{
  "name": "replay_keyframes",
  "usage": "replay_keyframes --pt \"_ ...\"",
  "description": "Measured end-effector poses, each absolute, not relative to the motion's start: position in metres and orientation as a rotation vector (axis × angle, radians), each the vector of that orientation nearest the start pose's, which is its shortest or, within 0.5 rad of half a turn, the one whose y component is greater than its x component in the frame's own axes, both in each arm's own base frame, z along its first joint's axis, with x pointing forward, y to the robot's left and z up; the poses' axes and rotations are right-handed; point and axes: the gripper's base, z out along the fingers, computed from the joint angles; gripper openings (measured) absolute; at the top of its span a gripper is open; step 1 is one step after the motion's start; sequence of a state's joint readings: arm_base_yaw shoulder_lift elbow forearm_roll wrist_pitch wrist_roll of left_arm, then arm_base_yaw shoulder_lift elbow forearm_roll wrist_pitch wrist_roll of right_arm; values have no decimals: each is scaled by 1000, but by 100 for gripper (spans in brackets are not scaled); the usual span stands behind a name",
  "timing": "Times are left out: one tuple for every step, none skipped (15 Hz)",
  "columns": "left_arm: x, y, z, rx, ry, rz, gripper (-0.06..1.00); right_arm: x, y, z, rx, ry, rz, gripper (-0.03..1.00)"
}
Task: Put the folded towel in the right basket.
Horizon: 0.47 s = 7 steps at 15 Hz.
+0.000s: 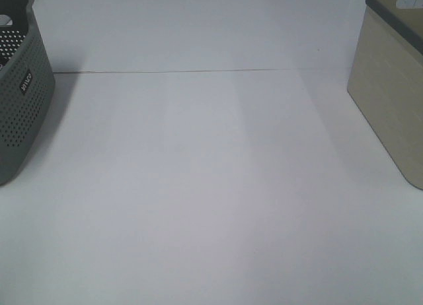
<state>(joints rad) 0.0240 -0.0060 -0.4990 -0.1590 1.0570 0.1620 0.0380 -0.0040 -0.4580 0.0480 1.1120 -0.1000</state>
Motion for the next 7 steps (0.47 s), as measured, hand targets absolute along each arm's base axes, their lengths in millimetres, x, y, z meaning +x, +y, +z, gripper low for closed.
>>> replay_keyframes --pt "-6 -13 278 147 2021 -73 0 -3 4 262 -150 2127 22 95" --pt "-6 -13 278 147 2021 -73 0 -3 4 262 -150 2127 22 95" --pt "-6 -13 278 147 2021 -73 0 -3 4 262 -150 2127 22 95" --pt "-6 -13 278 147 2021 -73 0 -3 4 262 -150 2127 21 95" --pt "-6 -13 278 147 2021 -73 0 -3 4 262 -150 2127 21 95" --pt "-6 -13 278 147 2021 -73 0 -3 4 262 -150 2127 21 95" --pt "-6 -13 278 147 2021 -73 0 -3 4 262 -150 2127 21 95"
